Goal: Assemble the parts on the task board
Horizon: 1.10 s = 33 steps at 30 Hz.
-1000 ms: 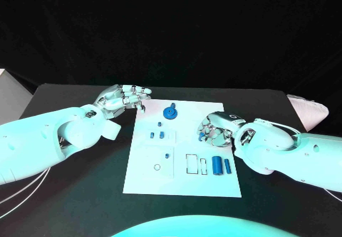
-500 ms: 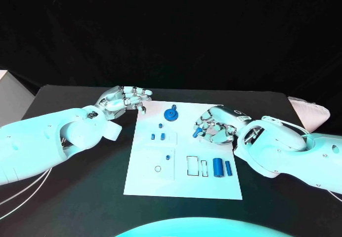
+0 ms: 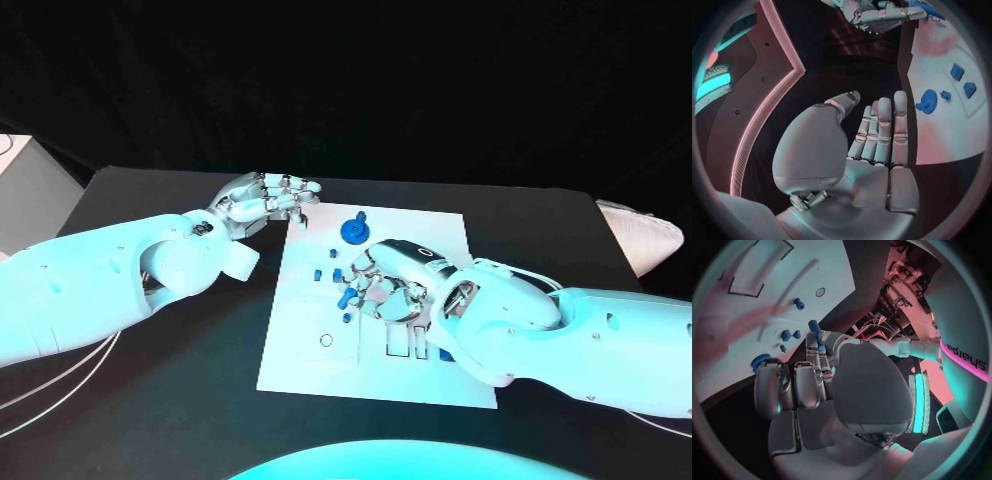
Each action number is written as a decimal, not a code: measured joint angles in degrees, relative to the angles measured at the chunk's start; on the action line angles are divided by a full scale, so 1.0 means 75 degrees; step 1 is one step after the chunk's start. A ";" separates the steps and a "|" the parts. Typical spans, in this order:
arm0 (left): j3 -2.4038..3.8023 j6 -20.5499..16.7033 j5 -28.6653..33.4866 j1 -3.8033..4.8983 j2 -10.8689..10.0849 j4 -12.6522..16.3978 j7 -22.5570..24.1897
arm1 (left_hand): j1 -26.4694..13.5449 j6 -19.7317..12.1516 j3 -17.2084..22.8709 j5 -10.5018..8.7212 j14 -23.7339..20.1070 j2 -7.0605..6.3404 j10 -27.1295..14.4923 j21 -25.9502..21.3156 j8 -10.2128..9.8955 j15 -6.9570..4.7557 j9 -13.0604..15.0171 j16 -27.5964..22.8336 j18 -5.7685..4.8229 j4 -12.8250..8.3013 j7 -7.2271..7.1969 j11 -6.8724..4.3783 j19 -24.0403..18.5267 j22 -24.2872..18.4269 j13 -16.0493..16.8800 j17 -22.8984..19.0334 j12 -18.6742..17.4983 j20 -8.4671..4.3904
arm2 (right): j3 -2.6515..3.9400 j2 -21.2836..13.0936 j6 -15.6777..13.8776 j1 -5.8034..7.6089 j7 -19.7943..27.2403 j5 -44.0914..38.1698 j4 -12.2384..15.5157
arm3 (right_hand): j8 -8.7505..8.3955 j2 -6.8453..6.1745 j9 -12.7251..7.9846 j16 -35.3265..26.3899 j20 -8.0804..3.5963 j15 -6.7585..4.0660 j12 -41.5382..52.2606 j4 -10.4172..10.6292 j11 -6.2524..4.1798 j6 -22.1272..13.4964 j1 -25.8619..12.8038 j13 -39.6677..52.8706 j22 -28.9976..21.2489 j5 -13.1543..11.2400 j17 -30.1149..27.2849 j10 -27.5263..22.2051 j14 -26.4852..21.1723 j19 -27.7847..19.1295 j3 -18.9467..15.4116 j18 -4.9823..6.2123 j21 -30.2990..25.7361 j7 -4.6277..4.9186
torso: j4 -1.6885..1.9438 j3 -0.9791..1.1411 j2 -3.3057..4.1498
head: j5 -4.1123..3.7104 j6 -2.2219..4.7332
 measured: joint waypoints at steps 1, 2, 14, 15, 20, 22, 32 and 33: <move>0.0000 0.0000 -0.0001 -0.0001 0.0007 0.0000 -0.0003 | 0.0000 0.0000 0.0000 0.0000 0.0000 0.0000 0.0000 0.0000 0.0000 0.0000 0.0000 0.0000 0.0000 0.0000 0.0000 0.0000 0.0000 0.0000 0.0000 0.0000 0.0000 0.0000 | -0.0006 0.0066 0.0000 -0.0033 0.0028 -0.0020 -0.0026 | 0.0000 0.0000 0.0000 0.0000 0.0000 0.0000 -0.0029 0.0000 0.0002 -0.0001 0.0000 0.0000 0.0000 0.0000 -0.0014 0.0002 0.0000 0.0000 0.0000 0.0000 0.0000 0.0000 | 0.0000 -0.0003 0.0001 | 0.0005 -0.0005; 0.0000 0.0001 -0.0003 -0.0001 0.0016 0.0000 -0.0007 | 0.0000 0.0000 0.0000 0.0000 0.0000 0.0000 0.0000 0.0000 0.0000 0.0000 0.0000 0.0000 0.0000 0.0000 0.0000 0.0000 0.0000 0.0000 0.0000 0.0000 0.0000 0.0000 | -0.0016 0.0145 0.0000 -0.0078 0.0066 -0.0053 -0.0061 | 0.0000 -0.0032 0.0000 0.0000 0.0000 0.0000 -0.0037 0.0000 0.0006 -0.0002 -0.0031 0.0004 0.0000 0.0000 -0.0014 0.0006 0.0000 0.0000 0.0000 0.0000 0.0000 0.0000 | 0.0000 -0.0007 0.0004 | 0.0011 -0.0014; -0.0001 0.0019 -0.0016 -0.0003 0.0042 -0.0002 -0.0038 | 0.0000 0.0000 -0.0022 0.0000 0.0000 0.0000 0.0000 0.0000 0.0029 0.0000 0.0000 0.0000 0.0000 0.0022 0.0000 0.0000 0.0000 -0.0007 -0.0007 0.0000 0.0000 0.0000 | -0.0060 0.0668 0.0043 -0.0419 0.0349 -0.0475 -0.0344 | 0.0019 -0.0041 0.0002 0.0000 0.0000 0.0000 -0.0038 -0.0021 0.0009 -0.0041 -0.0040 0.0006 -0.0001 -0.0013 -0.0014 0.0009 0.0000 0.0000 0.0020 0.0000 -0.0001 -0.0013 | 0.0014 -0.0004 -0.0002 | 0.0135 -0.0070; -0.0001 0.0030 -0.0016 -0.0003 0.0044 -0.0002 -0.0038 | 0.0000 0.0000 -0.0022 0.0000 0.0000 0.0000 0.0000 0.0000 0.0029 0.0000 0.0000 0.0000 0.0001 0.0022 0.0000 0.0000 0.0000 -0.0007 -0.0007 0.0000 0.0000 0.0000 | -0.0062 0.0697 0.0059 -0.0434 0.0360 -0.0510 -0.0368 | 0.0019 -0.0041 0.0002 0.0000 0.0000 0.0000 -0.0037 -0.0042 0.0011 -0.0042 -0.0040 0.0010 -0.0001 -0.0064 -0.0033 0.0011 0.0000 0.0000 0.0041 0.0000 -0.0001 -0.0013 | 0.0012 -0.0001 -0.0004 | 0.0143 -0.0075; 0.0000 0.0075 -0.0016 -0.0003 0.0056 0.0001 -0.0039 | 0.0000 0.0000 -0.0022 0.0000 0.0000 0.0000 0.0000 0.0000 0.0029 0.0000 0.0000 0.0000 0.0000 0.0022 0.0000 0.0000 0.0000 -0.0010 -0.0007 0.0000 0.0000 0.0000 | -0.0076 0.0806 0.0135 -0.0531 0.0367 -0.0638 -0.0488 | 0.0019 -0.0028 0.0003 0.0000 0.0001 0.0000 -0.0037 -0.0044 0.0014 -0.0061 -0.0053 0.0015 -0.0001 -0.0076 -0.0048 0.0012 0.0000 0.0000 0.0043 0.0000 -0.0001 -0.0014 | 0.0008 0.0003 -0.0005 | 0.0170 -0.0096; 0.0000 0.0088 -0.0016 -0.0002 0.0060 0.0001 -0.0041 | 0.0000 0.0000 -0.0022 0.0000 0.0000 0.0000 0.0000 0.0000 0.0029 0.0000 0.0000 0.0000 0.0000 0.0022 0.0000 0.0000 0.0000 -0.0015 -0.0013 0.0000 0.0000 0.0000 | -0.0084 0.0851 0.0169 -0.0580 0.0367 -0.0680 -0.0545 | 0.0020 -0.0019 0.0003 0.0000 0.0000 0.0000 -0.0038 -0.0043 0.0014 -0.0068 -0.0062 0.0015 -0.0002 -0.0084 -0.0048 0.0013 0.0000 0.0000 0.0043 0.0000 -0.0001 -0.0014 | 0.0009 0.0005 -0.0004 | 0.0174 -0.0097; 0.0000 0.0138 -0.0012 -0.0002 0.0068 -0.0002 -0.0046 | 0.0000 0.0000 -0.0022 0.0000 0.0000 0.0000 0.0000 0.0000 0.0029 0.0000 0.0000 0.0000 0.0000 0.0021 0.0000 0.0000 0.0000 -0.0015 -0.0013 0.0000 -0.0001 0.0000 | -0.0092 0.0887 0.0355 -0.0646 0.0340 -0.0846 -0.0659 | 0.0062 0.0010 0.0004 0.0000 0.0001 0.0001 -0.0066 -0.0085 0.0022 -0.0116 -0.0091 0.0016 -0.0002 -0.0089 -0.0048 0.0021 -0.0001 0.0000 0.0042 0.0000 -0.0002 -0.0014 | 0.0004 0.0004 -0.0002 | 0.0175 -0.0122; 0.0000 0.0140 -0.0012 -0.0002 0.0068 -0.0002 -0.0046 | 0.0000 0.0000 -0.0021 0.0000 0.0000 0.0000 0.0000 0.0000 0.0029 0.0000 0.0000 0.0000 0.0000 0.0021 0.0000 0.0000 0.0000 -0.0014 -0.0013 0.0000 -0.0001 0.0000 | -0.0093 0.0887 0.0375 -0.0648 0.0336 -0.0860 -0.0660 | 0.0062 0.0010 0.0004 0.0000 0.0001 0.0001 -0.0067 -0.0085 0.0022 -0.0116 -0.0091 0.0016 -0.0002 -0.0089 -0.0048 0.0021 -0.0001 0.0000 0.0042 0.0000 -0.0002 -0.0013 | 0.0004 0.0004 -0.0003 | 0.0175 -0.0126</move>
